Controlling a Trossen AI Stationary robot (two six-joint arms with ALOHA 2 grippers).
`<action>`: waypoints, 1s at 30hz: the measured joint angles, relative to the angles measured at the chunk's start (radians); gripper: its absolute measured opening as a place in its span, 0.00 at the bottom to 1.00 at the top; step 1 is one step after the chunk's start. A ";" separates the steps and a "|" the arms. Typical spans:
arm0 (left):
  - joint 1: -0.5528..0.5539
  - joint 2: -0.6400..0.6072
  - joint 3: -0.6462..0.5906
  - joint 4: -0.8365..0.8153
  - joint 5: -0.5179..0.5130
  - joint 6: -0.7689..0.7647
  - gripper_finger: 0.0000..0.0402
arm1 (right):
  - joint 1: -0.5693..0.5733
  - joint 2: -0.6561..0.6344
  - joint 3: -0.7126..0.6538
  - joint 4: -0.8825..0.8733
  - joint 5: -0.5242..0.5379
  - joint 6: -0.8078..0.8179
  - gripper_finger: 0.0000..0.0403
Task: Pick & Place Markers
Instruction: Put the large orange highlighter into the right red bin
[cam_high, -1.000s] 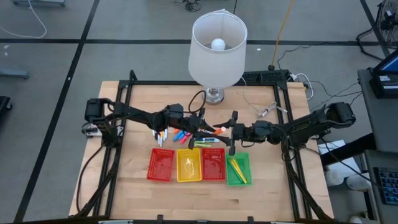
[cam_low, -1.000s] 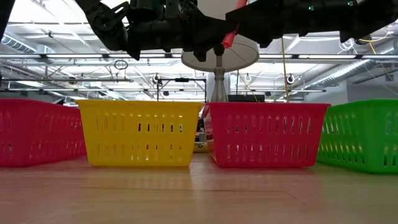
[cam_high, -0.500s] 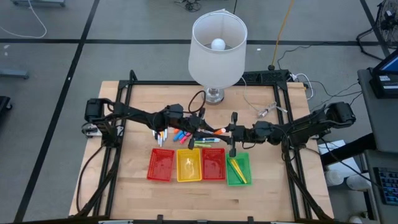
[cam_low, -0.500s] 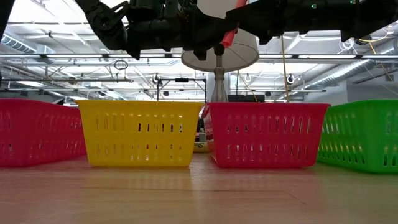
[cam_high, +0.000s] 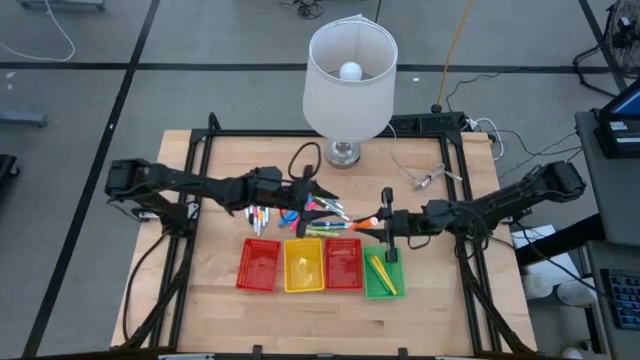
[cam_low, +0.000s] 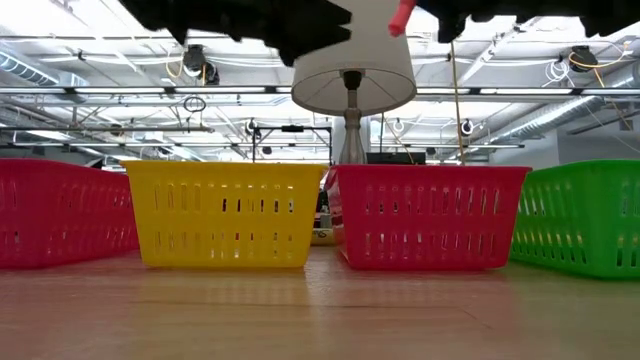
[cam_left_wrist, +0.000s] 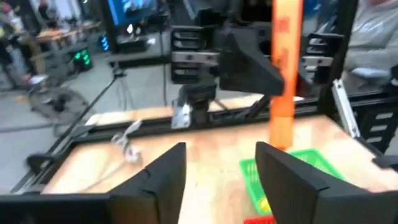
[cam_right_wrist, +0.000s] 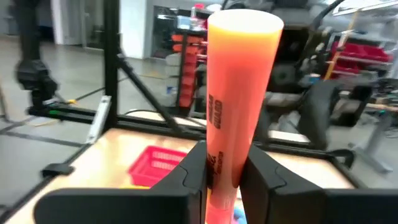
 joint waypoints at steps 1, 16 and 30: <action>-0.004 -0.033 -0.001 -0.053 -0.016 -0.006 0.52 | 0.010 0.001 0.000 -0.001 -0.001 0.003 0.12; -0.017 -0.260 -0.001 -0.474 -0.279 -0.055 0.50 | 0.106 0.271 0.180 -0.239 -0.003 0.248 0.12; -0.017 -0.259 -0.001 -0.489 -0.271 -0.105 0.50 | 0.138 0.416 0.333 -0.554 0.002 0.599 0.15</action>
